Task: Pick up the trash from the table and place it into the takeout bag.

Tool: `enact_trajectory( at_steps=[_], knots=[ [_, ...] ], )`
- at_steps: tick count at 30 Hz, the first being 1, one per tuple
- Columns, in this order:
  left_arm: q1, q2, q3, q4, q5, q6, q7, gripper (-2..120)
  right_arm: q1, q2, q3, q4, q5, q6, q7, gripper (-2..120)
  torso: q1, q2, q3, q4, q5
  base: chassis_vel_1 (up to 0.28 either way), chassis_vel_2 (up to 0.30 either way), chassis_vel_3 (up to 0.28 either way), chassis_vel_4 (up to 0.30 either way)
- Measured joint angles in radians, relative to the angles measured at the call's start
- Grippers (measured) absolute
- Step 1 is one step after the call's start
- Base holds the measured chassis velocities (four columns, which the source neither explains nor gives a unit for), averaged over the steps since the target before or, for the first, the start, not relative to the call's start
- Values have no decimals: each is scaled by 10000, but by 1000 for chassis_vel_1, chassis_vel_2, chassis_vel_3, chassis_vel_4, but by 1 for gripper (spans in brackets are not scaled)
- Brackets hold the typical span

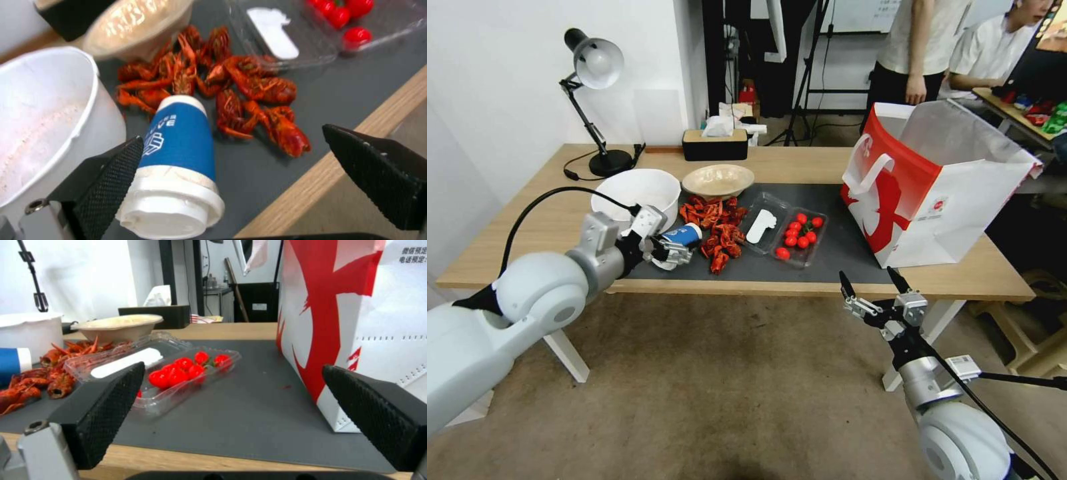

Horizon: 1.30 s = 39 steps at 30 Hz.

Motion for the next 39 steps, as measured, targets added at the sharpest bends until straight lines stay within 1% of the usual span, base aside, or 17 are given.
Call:
enact_trajectory(
  at_steps=[1, 3, 4, 6, 8, 11, 17, 18, 25, 33, 39],
  knots=[
    [0, 0, 0, 0, 0, 0, 0, 100, 0, 0, 0, 0, 0, 0, 0, 100, 0, 0, 0, 0, 0, 0, 0, 0, 0],
    [-717, -193, 577, 343, -155, 125, -163, 100, 4, 17, 11, -42, 0, 0, 4, 100, 0, 0, 0, -1, 0, 0, 0, 0, 0],
    [-717, -193, 577, 343, -155, 125, -163, 100, 4, 17, 11, -42, 0, 0, 4, 100, 0, 0, 0, -1, 0, 0, 0, 0, 0],
    [-1294, -494, 943, 708, -260, 134, -334, 100, 1, 27, 28, -74, 2, 0, 9, 100, 1, 0, 0, -2, 2, 0, 0, 0, 0],
    [-1453, -588, 1058, 833, -282, 133, -360, 100, -5, 28, 51, -87, 8, -1, 11, 100, 0, -1, 1, -2, 1, 0, 0, 0, 0],
    [-1807, -776, 1437, 1210, -301, 116, -387, 100, -23, 11, 159, -116, 33, -1, 18, 100, 0, 0, 0, -1, 0, 0, 0, 0, 0],
    [-1917, -863, 1673, 1415, -325, 87, -380, 100, -28, -15, 254, -131, 62, 0, 38, 100, 0, 0, 0, 1, 1, 0, 0, 0, 0],
    [-2005, -902, 1874, 1517, -326, 74, -378, 100, -27, -43, 293, -136, 71, 0, 52, 100, 0, 0, 0, 1, -1, 0, 0, 0, 0],
    [-2299, -918, 2300, 1794, -321, 46, -399, 100, -3, -58, 298, -135, 78, 0, 73, 100, 0, 0, 0, 0, 0, 0, 0, 0, 0],
    [-2518, -953, 2641, 2071, -296, 28, -510, 100, -36, -60, 337, -115, 77, 0, 86, 100, 0, 0, 0, 0, 0, 0, 0, 0, 0],
    [-2518, -958, 2753, 2169, -287, 25, -532, 100, -22, -66, 350, -109, 78, 0, 93, 100, 0, 0, 0, 0, 0, 0, 0, 0, 0]
  ],
)
